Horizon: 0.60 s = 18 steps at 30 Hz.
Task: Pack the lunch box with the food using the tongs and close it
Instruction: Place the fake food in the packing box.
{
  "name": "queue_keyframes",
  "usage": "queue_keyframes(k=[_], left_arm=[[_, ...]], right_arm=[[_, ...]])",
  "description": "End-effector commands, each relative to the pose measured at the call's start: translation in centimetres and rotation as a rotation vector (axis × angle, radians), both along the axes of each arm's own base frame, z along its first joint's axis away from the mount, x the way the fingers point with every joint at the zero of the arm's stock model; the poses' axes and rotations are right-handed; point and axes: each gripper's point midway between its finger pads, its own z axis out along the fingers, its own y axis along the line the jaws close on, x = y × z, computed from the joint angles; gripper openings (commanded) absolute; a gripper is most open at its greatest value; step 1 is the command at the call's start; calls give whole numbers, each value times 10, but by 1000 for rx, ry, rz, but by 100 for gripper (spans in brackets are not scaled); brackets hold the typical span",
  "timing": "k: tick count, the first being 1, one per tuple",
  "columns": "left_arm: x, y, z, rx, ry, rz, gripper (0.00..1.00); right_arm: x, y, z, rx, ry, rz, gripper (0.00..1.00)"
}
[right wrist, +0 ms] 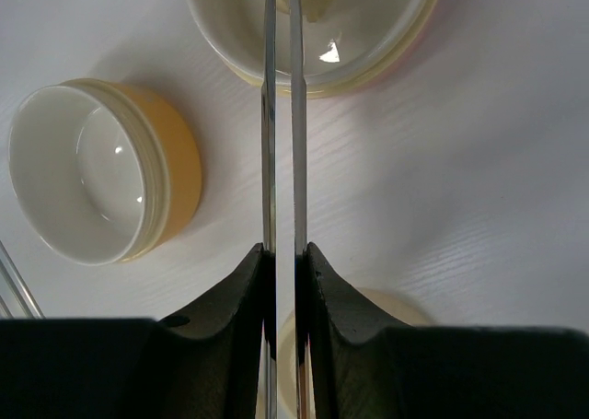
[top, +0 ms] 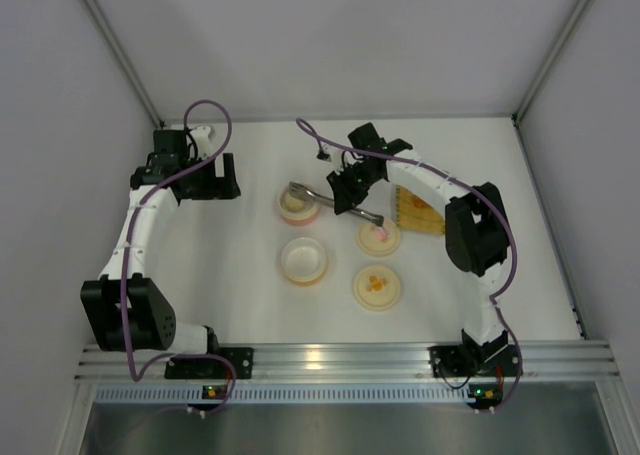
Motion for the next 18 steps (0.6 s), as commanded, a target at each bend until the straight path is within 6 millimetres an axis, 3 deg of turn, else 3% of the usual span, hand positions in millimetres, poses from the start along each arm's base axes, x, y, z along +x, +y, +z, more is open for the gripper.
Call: queue_keyframes(k=[1,6,11,18], left_arm=[[5,4,0,11,-22,3,98],[5,4,-2,13,-17,5,98],[5,5,1,13,-23,6,98],[4,4,3,12,-29,6,98]], right_arm=[[7,15,13,27,-86,29,20],[14,12,26,23,-127,13,24],[15,11,40,40,-148,14,39],[17,13,67,72,-197,9,40]])
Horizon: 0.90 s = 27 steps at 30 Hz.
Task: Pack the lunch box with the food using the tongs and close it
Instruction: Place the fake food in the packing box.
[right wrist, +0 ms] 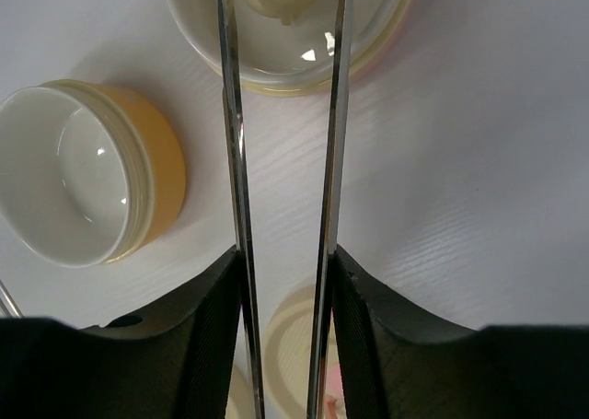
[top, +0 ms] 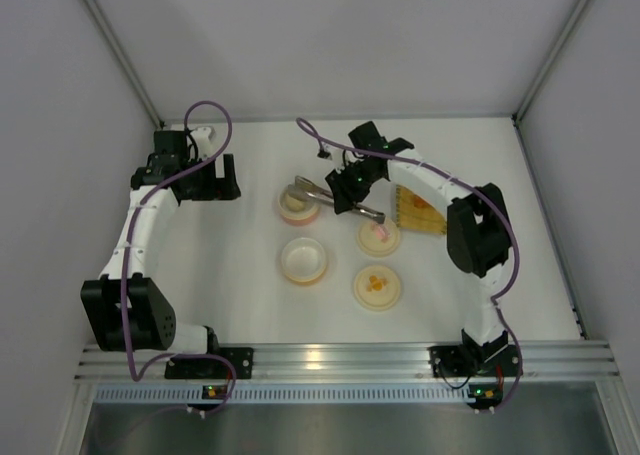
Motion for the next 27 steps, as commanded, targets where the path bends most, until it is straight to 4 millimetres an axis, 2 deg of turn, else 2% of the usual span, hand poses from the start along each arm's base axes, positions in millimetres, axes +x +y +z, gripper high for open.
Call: queue_keyframes(k=[1,8,15,16,19,20,24,25,27], left_arm=[[5,4,6,11,-35,8,98],[5,3,10,3,-41,8,98],[3,-1,14,2,-65,-42,98],[1,-4,12,1,-66,-60,98],[-1,-12,22,-9,-128,-132,98],[-4,-15,31,-11,-162,-156,98],[-13,-26,59,59,-335,-345,98],[-19,-33,59,59,-362,-413,98],[-30,-39,69,142,-458,-550,98]], right_arm=[[13,16,73,107,-177,22,41],[32,2,100,128,-250,-47,41],[32,-5,117,149,-274,-53,41],[30,-6,121,153,-278,-51,40],[23,-7,126,163,-267,-43,40],[20,-7,128,171,-260,-36,41],[-3,-10,137,199,-227,-14,41],[-10,-13,133,197,-206,-9,41],[-23,-14,140,220,-190,10,42]])
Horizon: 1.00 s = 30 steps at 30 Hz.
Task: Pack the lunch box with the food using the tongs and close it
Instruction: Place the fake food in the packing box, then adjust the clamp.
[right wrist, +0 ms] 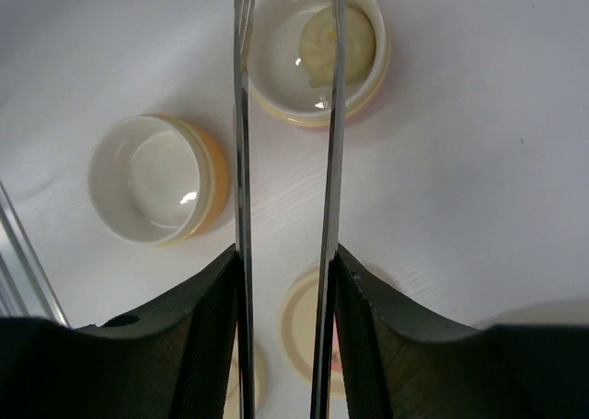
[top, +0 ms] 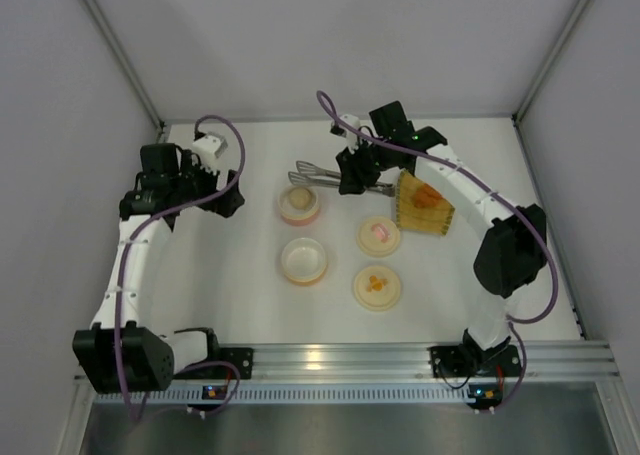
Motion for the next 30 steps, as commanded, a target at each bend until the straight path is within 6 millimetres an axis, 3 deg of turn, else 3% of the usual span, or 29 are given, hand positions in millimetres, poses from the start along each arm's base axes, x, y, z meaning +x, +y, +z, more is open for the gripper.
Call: queue_keyframes(k=[1,6,8,10,12,16,25,30], left_arm=[[-19,-25,31,93,-251,-314,99],[-51,-56,37,258,-445,-625,98],[-60,-74,50,265,-561,-709,98],[-74,-93,53,260,-649,-782,98],[-72,-106,67,284,-761,-787,98],[-88,-148,64,273,-786,-893,98],[-82,-189,32,358,-722,-990,98],[-58,-194,35,405,-758,-904,98]], right_arm=[[-30,-3,44,98,-14,49,42],[-60,-3,49,149,71,100,44],[-70,0,49,176,116,116,45],[-79,2,47,183,140,129,46],[-85,6,47,182,140,144,46],[-92,13,44,193,173,159,46],[-109,29,48,236,232,217,46],[-121,31,49,247,248,250,45]])
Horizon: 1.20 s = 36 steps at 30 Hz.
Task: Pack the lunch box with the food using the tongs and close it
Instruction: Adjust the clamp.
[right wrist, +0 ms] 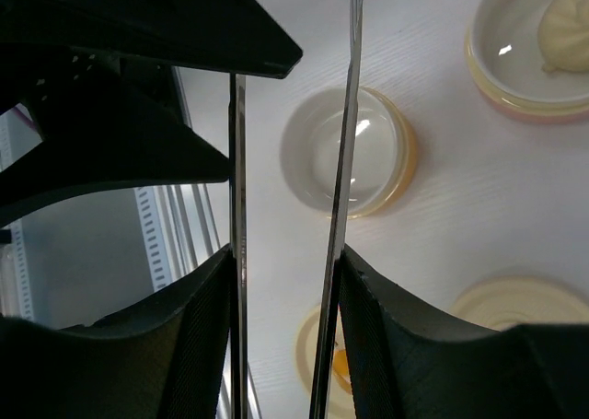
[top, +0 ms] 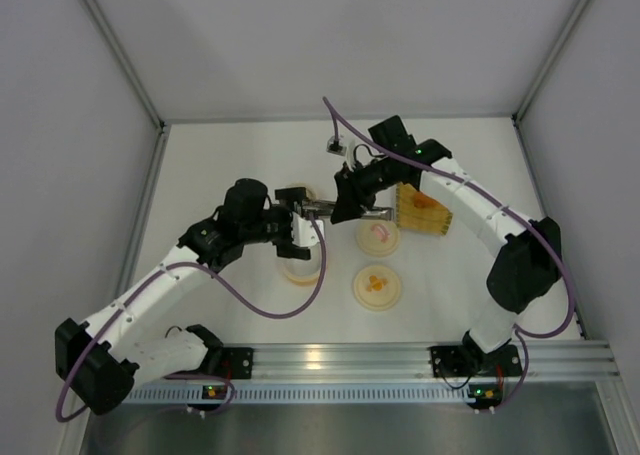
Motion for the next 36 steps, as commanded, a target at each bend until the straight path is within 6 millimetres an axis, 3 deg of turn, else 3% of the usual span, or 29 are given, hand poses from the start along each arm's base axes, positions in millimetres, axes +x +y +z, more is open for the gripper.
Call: queue_keyframes(k=[1,8,16,30,36], left_arm=[[27,-9,31,-42,-146,54,98],[33,-14,25,-9,-154,53,98],[18,-20,20,-7,-83,-13,75],[23,-20,19,3,-40,22,51],[25,-21,19,3,-32,30,46]], right_arm=[[-23,10,19,67,-2,72,45],[-34,14,17,75,18,109,45],[-40,15,19,86,24,131,45],[-47,16,17,85,34,160,49],[-48,16,18,86,33,165,51]])
